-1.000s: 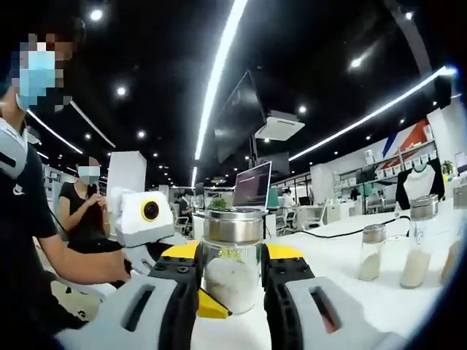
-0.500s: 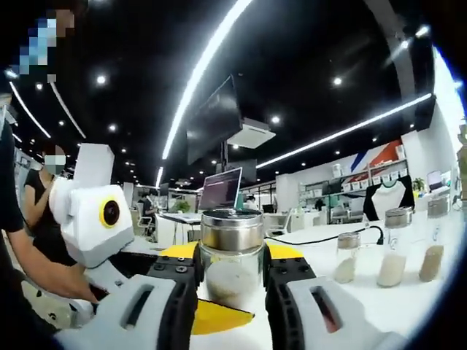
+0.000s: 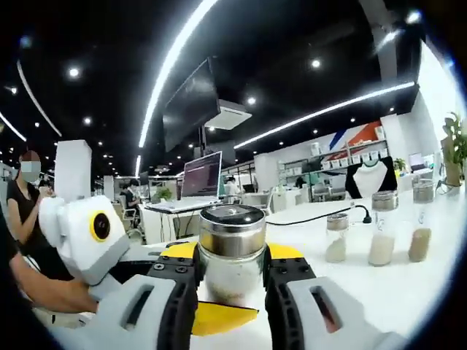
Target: Rotate the seasoning bottle until the label or dispensing opening points toward the visible target arrow and the bottle remains upright within the marked orientation range
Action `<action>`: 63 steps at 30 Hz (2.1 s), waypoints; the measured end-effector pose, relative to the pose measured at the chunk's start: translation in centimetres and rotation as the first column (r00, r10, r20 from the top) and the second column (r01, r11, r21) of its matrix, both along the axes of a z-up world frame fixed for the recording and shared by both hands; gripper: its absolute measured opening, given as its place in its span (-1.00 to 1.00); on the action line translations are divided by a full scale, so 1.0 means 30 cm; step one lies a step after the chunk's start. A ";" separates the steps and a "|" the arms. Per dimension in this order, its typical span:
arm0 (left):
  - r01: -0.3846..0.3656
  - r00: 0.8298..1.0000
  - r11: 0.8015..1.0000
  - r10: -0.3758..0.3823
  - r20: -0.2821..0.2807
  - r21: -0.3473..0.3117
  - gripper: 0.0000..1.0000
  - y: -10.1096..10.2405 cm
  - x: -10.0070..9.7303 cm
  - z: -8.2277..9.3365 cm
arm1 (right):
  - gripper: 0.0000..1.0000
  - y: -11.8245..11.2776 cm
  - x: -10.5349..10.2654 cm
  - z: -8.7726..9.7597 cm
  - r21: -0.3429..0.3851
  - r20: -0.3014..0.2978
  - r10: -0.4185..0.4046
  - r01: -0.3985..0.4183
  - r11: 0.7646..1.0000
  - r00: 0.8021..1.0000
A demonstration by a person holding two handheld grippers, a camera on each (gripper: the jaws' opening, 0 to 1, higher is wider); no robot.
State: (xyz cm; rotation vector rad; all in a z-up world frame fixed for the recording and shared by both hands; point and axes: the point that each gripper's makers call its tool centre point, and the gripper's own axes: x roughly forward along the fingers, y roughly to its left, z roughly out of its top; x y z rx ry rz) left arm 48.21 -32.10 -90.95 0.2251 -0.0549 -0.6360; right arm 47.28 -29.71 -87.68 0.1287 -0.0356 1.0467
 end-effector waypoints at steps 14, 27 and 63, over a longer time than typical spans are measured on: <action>0.353 0.930 0.929 -0.361 -0.065 -0.111 -0.29 -0.043 -0.107 0.001 | -0.37 0.009 -0.131 -0.004 -0.176 0.092 0.247 -0.229 0.957 0.965; 0.530 0.821 0.816 -0.562 -0.102 -0.228 -0.31 -0.070 -0.204 -0.004 | -0.37 -0.008 -0.219 -0.013 -0.103 0.063 0.429 -0.422 0.901 0.901; 0.187 0.976 0.978 -0.196 -0.100 -0.088 -0.31 0.017 -0.069 -0.005 | -0.38 0.007 -0.082 0.009 -0.063 -0.006 0.185 -0.186 0.981 0.983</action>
